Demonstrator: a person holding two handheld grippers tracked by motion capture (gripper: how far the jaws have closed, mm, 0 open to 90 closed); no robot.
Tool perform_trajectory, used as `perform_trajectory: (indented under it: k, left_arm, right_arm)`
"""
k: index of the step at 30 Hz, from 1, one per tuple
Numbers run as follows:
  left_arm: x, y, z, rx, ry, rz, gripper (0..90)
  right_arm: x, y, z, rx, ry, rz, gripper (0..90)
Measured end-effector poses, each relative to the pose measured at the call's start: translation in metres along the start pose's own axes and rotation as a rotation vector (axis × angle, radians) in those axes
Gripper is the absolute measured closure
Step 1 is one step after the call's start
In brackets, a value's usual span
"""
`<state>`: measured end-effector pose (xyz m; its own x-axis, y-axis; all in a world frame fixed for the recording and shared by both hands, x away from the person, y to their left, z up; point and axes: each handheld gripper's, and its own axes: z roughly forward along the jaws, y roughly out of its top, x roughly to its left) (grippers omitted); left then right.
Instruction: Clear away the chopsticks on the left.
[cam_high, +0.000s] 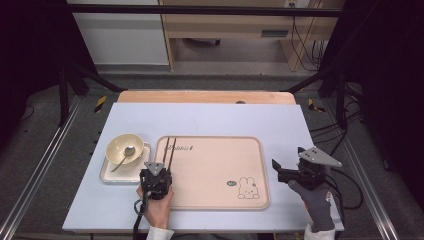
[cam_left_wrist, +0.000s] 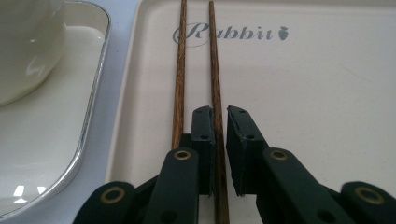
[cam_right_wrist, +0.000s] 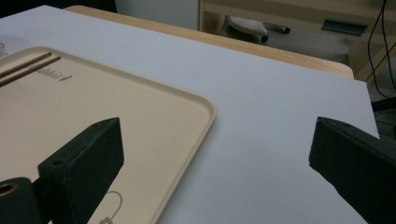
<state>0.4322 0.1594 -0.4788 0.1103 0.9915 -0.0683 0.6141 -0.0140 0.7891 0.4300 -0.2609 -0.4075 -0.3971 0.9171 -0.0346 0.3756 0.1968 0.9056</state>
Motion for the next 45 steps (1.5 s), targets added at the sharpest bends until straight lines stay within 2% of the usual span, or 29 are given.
perform_trajectory:
  k: [5,8,10,12,15,16,17,21,25,27,30,33,38,40,42,45]
  left_arm:
    - [0.005,0.005,-0.014,-0.051,-0.034,0.010,77.8]
    - [0.007,0.009,-0.021,-0.071,-0.060,0.030,76.9]
    - [0.009,0.011,-0.025,-0.088,-0.095,0.043,77.5]
    - [0.010,0.013,-0.027,-0.091,-0.109,0.072,79.5]
    - [0.013,0.014,-0.030,-0.097,-0.162,0.098,83.0]
    - [0.014,0.016,-0.031,-0.101,-0.182,0.118,83.4]
    - [0.016,0.018,-0.033,-0.108,-0.212,0.144,83.5]
    - [0.023,0.026,-0.042,-0.130,-0.328,0.196,80.5]
    - [0.028,0.033,-0.048,-0.124,-0.366,0.260,73.4]
    - [0.031,0.036,-0.051,-0.119,-0.375,0.303,67.2]
    - [0.035,0.037,-0.053,-0.107,-0.373,0.325,56.8]
    - [0.043,0.033,-0.056,-0.100,-0.389,0.364,50.8]
    - [0.060,0.026,-0.063,-0.112,-0.416,0.359,45.0]
    - [0.064,0.022,-0.065,-0.116,-0.403,0.359,43.8]
    - [0.066,0.020,-0.065,-0.095,-0.392,0.368,42.7]
    - [0.072,0.018,-0.064,-0.100,-0.393,0.364,40.7]
  right_arm:
    - [0.000,0.000,-0.001,-0.002,-0.001,0.003,3.4]
    - [0.000,0.000,-0.001,-0.002,-0.001,0.003,3.4]
    - [0.000,0.000,-0.001,-0.002,-0.003,0.002,3.4]
    - [0.000,0.000,-0.002,-0.002,-0.002,0.003,3.4]
    - [-0.001,0.000,-0.002,-0.006,-0.003,0.003,3.4]
    - [-0.001,0.000,-0.002,-0.006,-0.004,0.003,3.4]
    - [-0.001,0.000,-0.002,-0.006,-0.004,0.003,3.4]
    - [-0.001,0.000,-0.003,-0.007,-0.005,0.003,3.4]
    - [-0.002,0.001,-0.004,-0.011,-0.006,0.006,3.4]
    - [-0.002,0.001,-0.004,-0.012,-0.006,0.006,3.3]
    - [-0.002,0.001,-0.005,-0.013,-0.007,0.009,3.3]
    - [-0.003,0.001,-0.006,-0.016,-0.008,0.009,3.4]
    - [-0.005,0.001,-0.007,-0.019,-0.007,0.017,3.3]
    - [-0.005,0.001,-0.007,-0.021,-0.007,0.022,3.4]
    - [-0.005,0.000,-0.007,-0.020,-0.005,0.022,3.4]
    - [-0.004,0.000,-0.006,-0.013,-0.005,0.019,3.3]
